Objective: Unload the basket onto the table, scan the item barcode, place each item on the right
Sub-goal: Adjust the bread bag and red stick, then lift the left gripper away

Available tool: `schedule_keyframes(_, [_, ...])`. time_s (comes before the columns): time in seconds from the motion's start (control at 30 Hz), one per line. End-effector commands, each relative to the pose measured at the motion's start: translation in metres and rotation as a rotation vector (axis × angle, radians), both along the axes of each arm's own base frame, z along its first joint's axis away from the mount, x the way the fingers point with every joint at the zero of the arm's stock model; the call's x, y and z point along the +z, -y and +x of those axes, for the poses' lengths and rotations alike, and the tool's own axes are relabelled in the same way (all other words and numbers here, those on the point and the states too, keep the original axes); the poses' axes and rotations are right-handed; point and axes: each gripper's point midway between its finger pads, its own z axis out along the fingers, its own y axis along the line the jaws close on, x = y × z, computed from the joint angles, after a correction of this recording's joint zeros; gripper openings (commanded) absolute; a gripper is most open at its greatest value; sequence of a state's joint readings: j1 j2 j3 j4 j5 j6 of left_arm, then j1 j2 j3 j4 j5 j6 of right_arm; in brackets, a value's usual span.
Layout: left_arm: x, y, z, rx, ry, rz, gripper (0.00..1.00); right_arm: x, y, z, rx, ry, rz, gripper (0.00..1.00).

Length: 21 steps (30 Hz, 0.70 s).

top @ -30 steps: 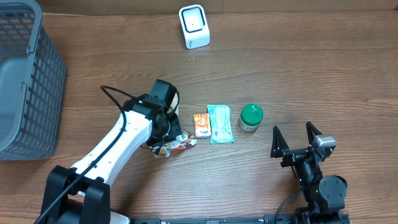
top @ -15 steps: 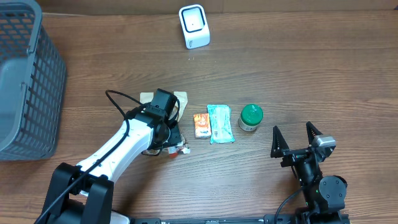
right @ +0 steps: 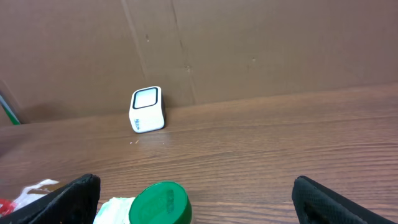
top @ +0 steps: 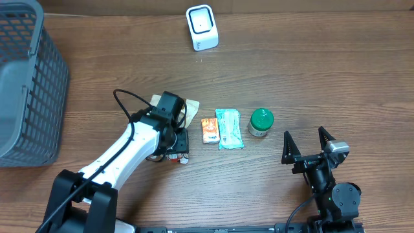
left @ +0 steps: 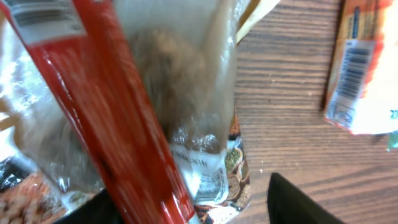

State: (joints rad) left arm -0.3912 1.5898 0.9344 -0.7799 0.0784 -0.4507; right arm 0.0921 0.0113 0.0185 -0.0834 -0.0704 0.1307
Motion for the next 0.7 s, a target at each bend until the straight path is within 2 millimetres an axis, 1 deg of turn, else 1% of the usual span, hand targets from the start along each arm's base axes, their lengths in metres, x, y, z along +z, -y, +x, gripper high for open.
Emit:
schedule_keyframes(0.0, [0.025, 0.005, 0.023, -0.05, 0.062, 0.006, 0.66, -0.003, 0.002, 0.001, -0.013, 0.0, 0.004, 1.0])
schedule_keyframes(0.13, [0.048, -0.001, 0.033, -0.041, 0.085, 0.059, 0.73, -0.003, 0.002, 0.001, -0.013, 0.0, 0.004, 1.0])
schedule_keyframes(0.2, [0.06, -0.006, 0.038, -0.033, 0.096, 0.09, 0.74, -0.003, 0.002, 0.001, -0.013, 0.0, 0.004, 1.0])
schedule_keyframes(0.27, [0.067, -0.01, 0.041, -0.024, 0.101, 0.105, 0.73, -0.003, 0.002, 0.001, -0.013, 0.0, 0.004, 1.0])
schedule_keyframes(0.33, [0.07, -0.012, 0.042, -0.015, 0.101, 0.102, 0.7, -0.002, 0.002, 0.001, -0.013, 0.0, 0.004, 1.0])
schedule_keyframes(0.4, [0.069, -0.014, 0.04, 0.014, 0.09, 0.099, 0.69, -0.002, 0.002, 0.001, -0.013, 0.0, 0.004, 1.0])
schedule_keyframes(0.5, [0.068, -0.019, 0.037, 0.047, 0.074, 0.111, 0.7, -0.003, 0.002, 0.001, -0.013, 0.0, 0.004, 1.0])
schedule_keyframes(0.57, [0.068, -0.024, 0.039, 0.086, 0.074, 0.118, 0.7, -0.003, 0.002, 0.001, -0.013, 0.0, 0.004, 1.0])
schedule_keyframes(0.67, [0.068, -0.031, 0.043, 0.168, 0.075, 0.107, 0.65, -0.003, 0.002, 0.001, -0.013, 0.0, 0.004, 1.0])
